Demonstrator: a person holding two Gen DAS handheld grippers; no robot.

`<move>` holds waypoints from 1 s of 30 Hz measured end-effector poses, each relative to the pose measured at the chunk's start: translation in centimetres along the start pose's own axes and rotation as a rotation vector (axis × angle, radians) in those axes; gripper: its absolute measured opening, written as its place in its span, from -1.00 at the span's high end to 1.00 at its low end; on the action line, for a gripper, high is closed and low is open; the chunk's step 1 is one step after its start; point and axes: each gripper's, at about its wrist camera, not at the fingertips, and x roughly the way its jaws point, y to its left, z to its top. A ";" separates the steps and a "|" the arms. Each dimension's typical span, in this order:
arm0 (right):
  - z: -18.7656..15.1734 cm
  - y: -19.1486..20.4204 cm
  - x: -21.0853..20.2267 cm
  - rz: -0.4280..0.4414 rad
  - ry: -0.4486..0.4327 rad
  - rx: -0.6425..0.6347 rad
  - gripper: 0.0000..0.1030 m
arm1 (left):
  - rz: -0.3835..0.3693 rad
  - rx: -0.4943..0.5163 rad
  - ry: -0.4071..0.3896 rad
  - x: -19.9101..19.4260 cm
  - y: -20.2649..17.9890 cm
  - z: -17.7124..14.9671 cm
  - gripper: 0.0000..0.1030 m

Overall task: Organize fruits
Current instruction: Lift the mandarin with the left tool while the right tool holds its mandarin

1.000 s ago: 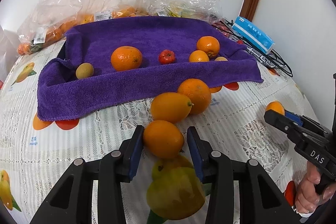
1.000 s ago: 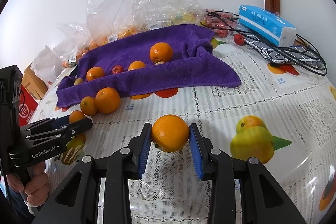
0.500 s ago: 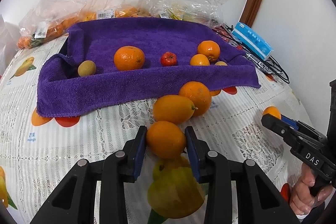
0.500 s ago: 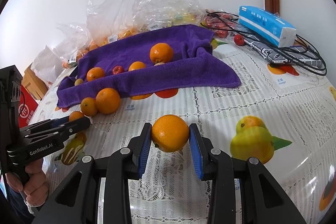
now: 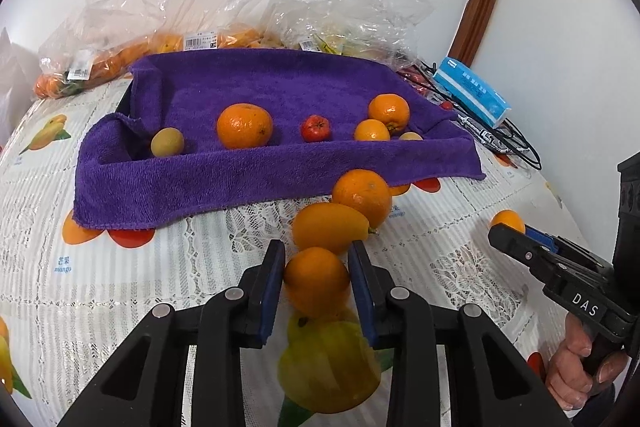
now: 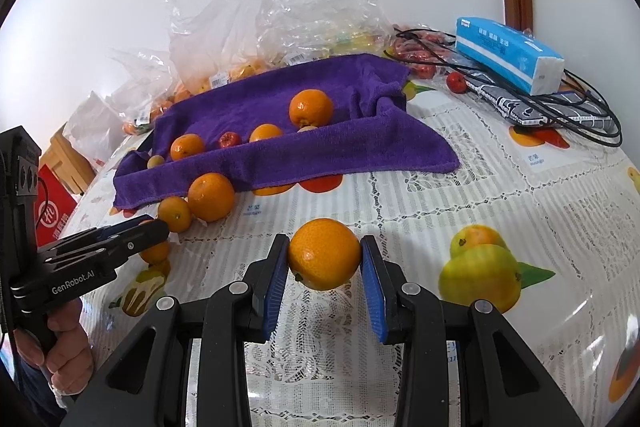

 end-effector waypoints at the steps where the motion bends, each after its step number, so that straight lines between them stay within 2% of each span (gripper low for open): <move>1: 0.0 0.0 0.0 0.000 0.001 0.001 0.31 | -0.002 -0.003 0.002 0.0 0.1 0.0 0.39; 8: 0.1 -0.1 0.4 -0.004 0.020 0.001 0.31 | 0.010 -0.014 0.047 0.9 0.2 0.0 0.35; 12: 0.1 0.0 0.3 -0.004 0.016 0.000 0.31 | 0.020 -0.002 0.046 0.9 -0.1 0.0 0.38; 18: 0.1 -0.2 0.4 -0.007 0.018 0.005 0.31 | -0.010 -0.033 0.018 0.4 0.6 0.1 0.39; 30: 0.0 -0.2 0.1 -0.006 0.002 -0.002 0.31 | -0.023 -0.007 -0.019 -0.4 -0.1 -0.1 0.39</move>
